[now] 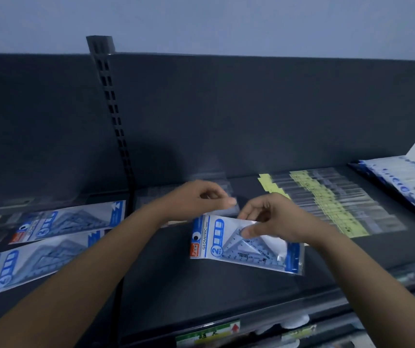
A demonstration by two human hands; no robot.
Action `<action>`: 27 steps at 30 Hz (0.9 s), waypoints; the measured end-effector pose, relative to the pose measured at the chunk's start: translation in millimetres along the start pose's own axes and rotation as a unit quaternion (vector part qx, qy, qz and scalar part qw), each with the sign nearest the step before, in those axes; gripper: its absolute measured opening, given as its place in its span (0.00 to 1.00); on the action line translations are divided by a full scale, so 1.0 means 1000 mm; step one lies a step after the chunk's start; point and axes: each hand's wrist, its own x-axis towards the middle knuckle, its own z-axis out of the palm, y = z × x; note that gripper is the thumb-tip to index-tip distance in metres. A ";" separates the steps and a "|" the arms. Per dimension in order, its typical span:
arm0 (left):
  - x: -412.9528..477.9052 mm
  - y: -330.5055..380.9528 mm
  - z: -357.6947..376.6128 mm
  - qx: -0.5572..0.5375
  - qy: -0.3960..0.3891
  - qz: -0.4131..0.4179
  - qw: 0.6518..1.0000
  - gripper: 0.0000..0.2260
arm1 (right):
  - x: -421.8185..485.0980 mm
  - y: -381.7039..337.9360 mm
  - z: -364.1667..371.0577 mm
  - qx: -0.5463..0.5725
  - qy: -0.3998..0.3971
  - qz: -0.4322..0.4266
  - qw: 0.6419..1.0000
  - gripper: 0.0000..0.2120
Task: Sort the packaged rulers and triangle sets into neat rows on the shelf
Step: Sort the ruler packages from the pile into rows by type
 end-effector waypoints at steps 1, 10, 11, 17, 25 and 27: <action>0.004 0.009 0.006 -0.007 -0.049 -0.002 0.999 0.16 | -0.003 0.000 -0.005 -0.004 0.018 -0.001 1.000 0.10; 0.068 0.089 0.072 0.073 -0.081 0.087 0.990 0.06 | -0.082 0.041 -0.098 -0.074 0.103 0.055 0.990 0.05; 0.077 0.099 0.081 0.067 -0.086 0.086 0.990 0.07 | -0.094 0.050 -0.110 -0.094 0.115 0.061 0.987 0.04; 0.135 0.164 0.166 0.034 -0.092 0.055 0.994 0.09 | -0.164 0.118 -0.188 -0.102 0.218 0.062 0.969 0.05; 0.222 0.238 0.291 -0.017 -0.016 -0.006 1.000 0.04 | -0.222 0.221 -0.303 -0.147 0.243 0.027 0.959 0.03; 0.244 0.249 0.310 -0.013 0.007 -0.019 1.000 0.06 | -0.223 0.239 -0.330 -0.166 0.239 0.026 0.956 0.03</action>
